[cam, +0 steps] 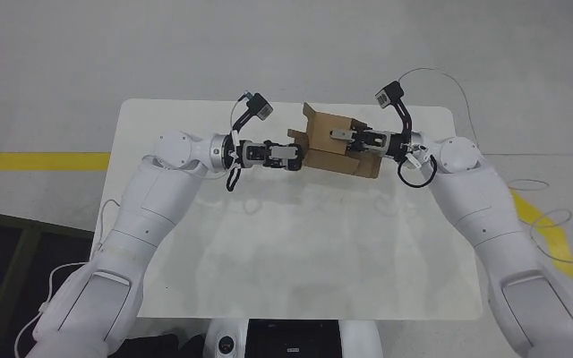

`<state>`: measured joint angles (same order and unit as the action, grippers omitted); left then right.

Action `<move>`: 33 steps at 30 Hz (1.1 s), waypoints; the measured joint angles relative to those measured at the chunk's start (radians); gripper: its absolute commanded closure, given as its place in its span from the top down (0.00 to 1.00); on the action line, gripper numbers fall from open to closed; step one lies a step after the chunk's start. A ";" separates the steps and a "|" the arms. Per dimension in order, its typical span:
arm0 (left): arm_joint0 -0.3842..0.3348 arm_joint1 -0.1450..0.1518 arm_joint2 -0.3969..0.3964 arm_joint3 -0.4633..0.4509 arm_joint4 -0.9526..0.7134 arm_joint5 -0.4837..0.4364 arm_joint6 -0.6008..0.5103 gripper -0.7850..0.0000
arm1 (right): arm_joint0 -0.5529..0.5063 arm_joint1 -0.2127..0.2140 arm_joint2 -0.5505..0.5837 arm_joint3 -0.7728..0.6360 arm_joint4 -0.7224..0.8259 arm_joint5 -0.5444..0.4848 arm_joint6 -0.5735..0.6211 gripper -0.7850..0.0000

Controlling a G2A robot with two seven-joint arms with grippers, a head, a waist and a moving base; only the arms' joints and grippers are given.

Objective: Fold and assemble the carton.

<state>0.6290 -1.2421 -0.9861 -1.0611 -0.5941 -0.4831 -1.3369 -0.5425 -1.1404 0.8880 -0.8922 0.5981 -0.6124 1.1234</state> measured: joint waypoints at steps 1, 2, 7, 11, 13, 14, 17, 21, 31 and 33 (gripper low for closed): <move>0.001 -0.001 0.001 -0.001 -0.003 0.001 -0.001 1.00 | 0.002 -0.001 0.002 0.002 -0.002 -0.001 -0.004 0.00; 0.002 -0.001 0.003 -0.002 -0.006 0.003 -0.003 1.00 | 0.004 -0.002 0.004 0.004 -0.005 -0.003 -0.010 0.00; 0.001 -0.006 0.012 -0.004 -0.017 0.008 -0.008 1.00 | 0.006 -0.008 0.010 0.003 -0.019 -0.008 -0.035 0.00; -0.001 -0.011 0.022 0.000 -0.026 0.012 -0.012 1.00 | 0.003 -0.012 0.014 -0.007 -0.029 -0.010 -0.049 0.00; -0.003 -0.013 0.026 0.005 -0.030 0.013 -0.013 1.00 | 0.000 -0.014 0.015 -0.016 -0.032 -0.009 -0.056 0.00; -0.004 -0.015 0.028 0.008 -0.034 0.014 -0.014 1.00 | -0.003 -0.015 0.015 -0.023 -0.035 -0.008 -0.059 0.00; -0.008 -0.019 0.034 0.016 -0.039 0.015 -0.015 1.00 | -0.011 -0.018 0.016 -0.041 -0.037 -0.005 -0.068 0.00; -0.011 -0.023 0.041 0.028 -0.041 0.016 -0.016 1.00 | -0.026 -0.023 0.014 -0.068 -0.039 -0.003 -0.072 0.00; -0.017 -0.024 0.034 0.050 -0.036 0.013 -0.013 1.00 | -0.064 -0.030 0.010 -0.099 -0.064 0.013 -0.077 0.00; -0.016 -0.024 0.032 0.050 -0.035 0.013 -0.013 1.00 | -0.069 -0.032 0.011 -0.103 -0.070 0.015 -0.077 0.00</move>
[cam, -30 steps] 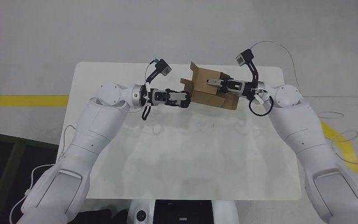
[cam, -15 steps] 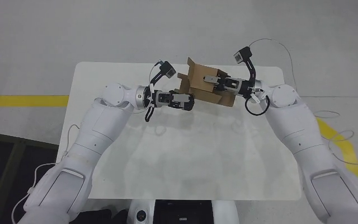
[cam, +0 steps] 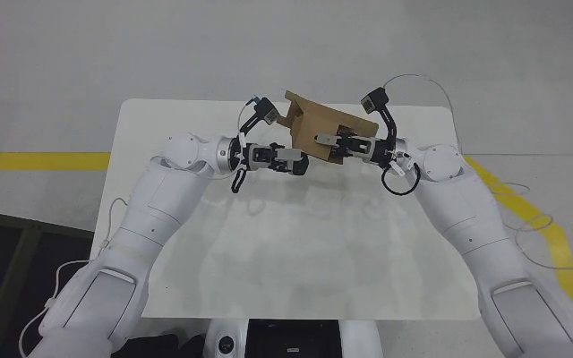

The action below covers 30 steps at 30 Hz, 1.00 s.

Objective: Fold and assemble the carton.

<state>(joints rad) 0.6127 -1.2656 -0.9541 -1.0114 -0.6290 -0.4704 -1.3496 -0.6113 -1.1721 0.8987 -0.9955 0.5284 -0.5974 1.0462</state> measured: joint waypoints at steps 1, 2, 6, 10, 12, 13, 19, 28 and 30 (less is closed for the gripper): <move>0.000 0.000 -0.001 0.000 0.000 0.000 0.000 1.00 | -0.001 0.000 0.001 -0.001 -0.002 0.001 0.000 0.00; 0.001 0.000 -0.002 -0.001 0.001 0.000 0.000 1.00 | -0.002 -0.001 0.003 -0.003 -0.005 0.002 0.000 0.00; 0.003 0.000 -0.003 -0.006 0.001 0.005 -0.005 1.00 | -0.005 -0.002 0.009 -0.005 -0.010 0.005 0.002 0.00; 0.002 0.000 -0.004 -0.010 0.002 0.009 -0.009 1.00 | -0.006 -0.005 0.012 -0.008 -0.013 0.006 0.007 0.00; 0.002 -0.001 -0.003 -0.012 0.002 0.010 -0.010 1.00 | -0.008 -0.007 0.011 -0.010 -0.012 0.006 0.011 0.00; 0.001 -0.001 -0.002 -0.012 0.001 0.011 -0.011 1.00 | -0.009 -0.008 0.011 -0.010 -0.011 0.006 0.012 0.00; -0.005 0.000 -0.002 -0.015 0.022 0.014 -0.014 1.00 | -0.004 -0.013 0.012 -0.007 -0.013 0.001 0.033 0.00; 0.000 0.034 -0.090 0.008 0.056 -0.001 0.001 1.00 | 0.033 -0.006 0.058 0.087 0.076 0.033 0.195 0.00; 0.011 0.045 -0.116 0.004 0.061 -0.002 0.002 1.00 | 0.045 -0.004 0.057 0.098 0.085 0.068 0.246 0.00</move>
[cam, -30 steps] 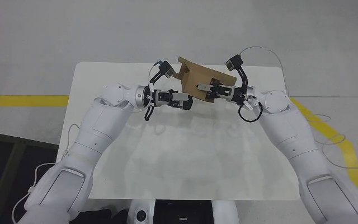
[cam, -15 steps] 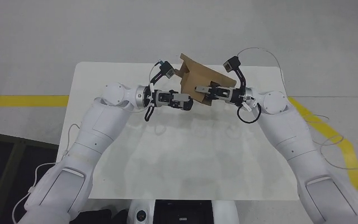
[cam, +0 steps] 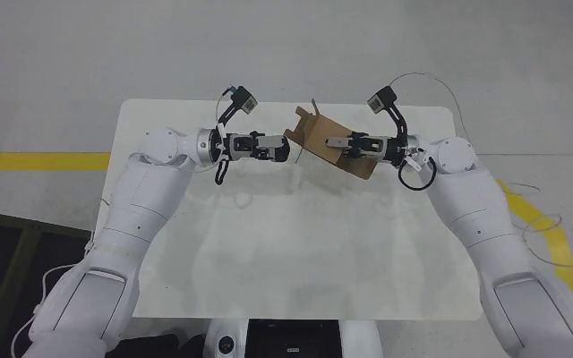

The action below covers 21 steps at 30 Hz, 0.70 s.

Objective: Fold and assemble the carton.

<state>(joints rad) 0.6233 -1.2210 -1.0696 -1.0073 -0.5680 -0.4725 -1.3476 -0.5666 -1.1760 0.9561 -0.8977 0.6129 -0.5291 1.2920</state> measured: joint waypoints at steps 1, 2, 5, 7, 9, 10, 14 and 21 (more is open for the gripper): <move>0.006 0.005 -0.011 -0.002 0.002 -0.002 0.002 1.00 | 0.003 0.001 -0.001 0.000 0.004 0.019 0.019 0.00; 0.013 0.010 -0.025 -0.007 0.003 -0.006 0.006 1.00 | 0.005 0.003 -0.003 -0.001 0.008 0.042 0.042 0.00; 0.034 0.023 -0.059 -0.026 0.007 -0.029 0.029 1.00 | 0.001 0.009 -0.002 -0.010 0.033 0.094 0.093 0.00; 0.045 0.030 -0.070 -0.049 0.018 -0.042 0.042 1.00 | -0.002 0.013 0.000 -0.027 0.045 0.112 0.111 0.00; 0.055 0.037 -0.075 -0.083 0.040 -0.055 0.054 1.00 | -0.004 0.018 0.000 -0.044 0.032 0.128 0.127 0.00; 0.060 0.041 -0.077 -0.097 0.043 -0.062 0.061 1.00 | -0.004 0.021 -0.001 -0.051 0.030 0.136 0.135 0.00; 0.074 0.057 -0.081 -0.165 0.099 -0.120 0.119 1.00 | 0.000 0.029 -0.009 -0.070 0.031 0.179 0.178 0.00; 0.082 0.104 -0.042 -0.254 0.351 -0.352 0.350 1.00 | 0.018 0.036 -0.023 -0.079 0.065 0.218 0.217 0.00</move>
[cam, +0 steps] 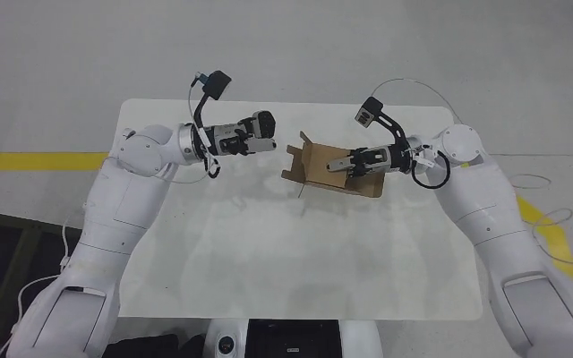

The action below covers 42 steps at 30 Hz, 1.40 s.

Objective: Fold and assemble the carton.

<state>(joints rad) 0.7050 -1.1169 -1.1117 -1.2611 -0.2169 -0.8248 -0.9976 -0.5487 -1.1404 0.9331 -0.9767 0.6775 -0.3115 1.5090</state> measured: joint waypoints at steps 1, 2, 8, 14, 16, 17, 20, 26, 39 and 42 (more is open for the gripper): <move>-0.003 0.008 0.009 0.001 0.031 -0.029 0.029 1.00 | 0.000 0.000 0.001 0.000 0.008 -0.001 -0.001 0.00; -0.007 0.016 0.018 0.004 0.065 -0.060 0.060 1.00 | 0.000 0.000 0.001 0.001 0.010 -0.002 -0.002 0.00; -0.008 0.017 0.020 0.006 0.074 -0.066 0.068 1.00 | 0.000 0.000 0.001 0.001 0.008 -0.002 -0.002 0.00; -0.008 0.017 0.020 0.006 0.074 -0.066 0.068 1.00 | 0.000 0.000 0.001 0.001 0.008 -0.002 -0.002 0.00; -0.008 0.017 0.020 0.006 0.074 -0.066 0.068 1.00 | 0.000 0.000 0.001 0.001 0.008 -0.002 -0.002 0.00; -0.008 0.017 0.020 0.006 0.074 -0.066 0.068 1.00 | 0.000 0.000 0.001 0.001 0.008 -0.002 -0.002 0.00; -0.008 0.017 0.020 0.006 0.074 -0.066 0.068 1.00 | 0.000 0.000 0.001 0.001 0.008 -0.002 -0.002 0.00; 0.011 0.019 0.007 -0.005 0.160 -0.051 0.130 1.00 | 0.000 0.000 0.001 0.001 0.008 -0.002 -0.002 0.00; 0.105 0.024 -0.051 -0.013 1.017 -0.187 0.776 1.00 | 0.000 0.000 0.001 0.001 0.008 -0.002 -0.002 0.00; 0.116 0.035 -0.027 -0.004 1.177 -0.187 0.993 1.00 | 0.000 0.000 0.001 0.001 0.008 -0.002 -0.002 0.00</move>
<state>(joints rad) 0.8211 -1.0816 -1.1391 -1.2656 0.9598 -1.0122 -0.0042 -0.5489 -1.1404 0.9344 -0.9762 0.6859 -0.3134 1.5071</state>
